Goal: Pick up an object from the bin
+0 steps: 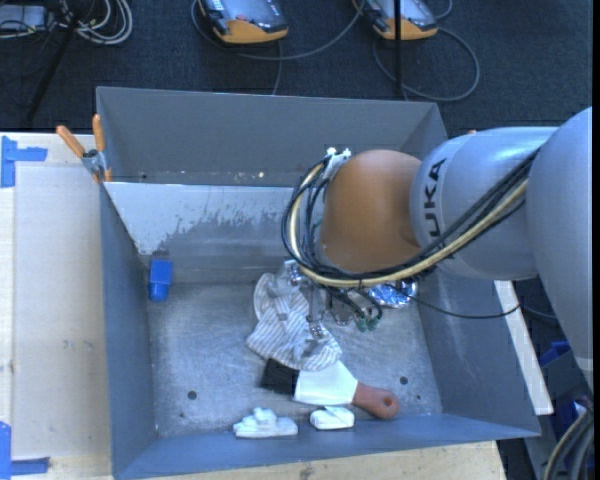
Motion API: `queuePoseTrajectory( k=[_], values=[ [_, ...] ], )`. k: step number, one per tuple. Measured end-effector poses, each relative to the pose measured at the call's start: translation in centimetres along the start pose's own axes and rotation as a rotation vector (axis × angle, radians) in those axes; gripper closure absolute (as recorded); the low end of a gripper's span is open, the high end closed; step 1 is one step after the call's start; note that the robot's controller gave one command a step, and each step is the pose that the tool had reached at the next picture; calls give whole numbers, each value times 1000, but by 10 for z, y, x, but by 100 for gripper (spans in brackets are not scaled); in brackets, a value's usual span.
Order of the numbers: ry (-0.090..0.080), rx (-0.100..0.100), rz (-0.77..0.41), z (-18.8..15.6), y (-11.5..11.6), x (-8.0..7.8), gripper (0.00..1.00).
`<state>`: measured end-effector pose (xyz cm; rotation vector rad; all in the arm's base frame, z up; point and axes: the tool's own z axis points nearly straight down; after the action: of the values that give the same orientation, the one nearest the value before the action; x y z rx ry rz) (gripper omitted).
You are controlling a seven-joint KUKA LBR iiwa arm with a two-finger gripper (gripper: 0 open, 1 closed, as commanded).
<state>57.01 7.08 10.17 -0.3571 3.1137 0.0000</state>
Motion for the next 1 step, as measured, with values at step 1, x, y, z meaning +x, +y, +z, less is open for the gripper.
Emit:
queuePoseTrajectory(
  k=[1],
  values=[
    [7,-3,-111,1,-3,-2,0]
  ],
)
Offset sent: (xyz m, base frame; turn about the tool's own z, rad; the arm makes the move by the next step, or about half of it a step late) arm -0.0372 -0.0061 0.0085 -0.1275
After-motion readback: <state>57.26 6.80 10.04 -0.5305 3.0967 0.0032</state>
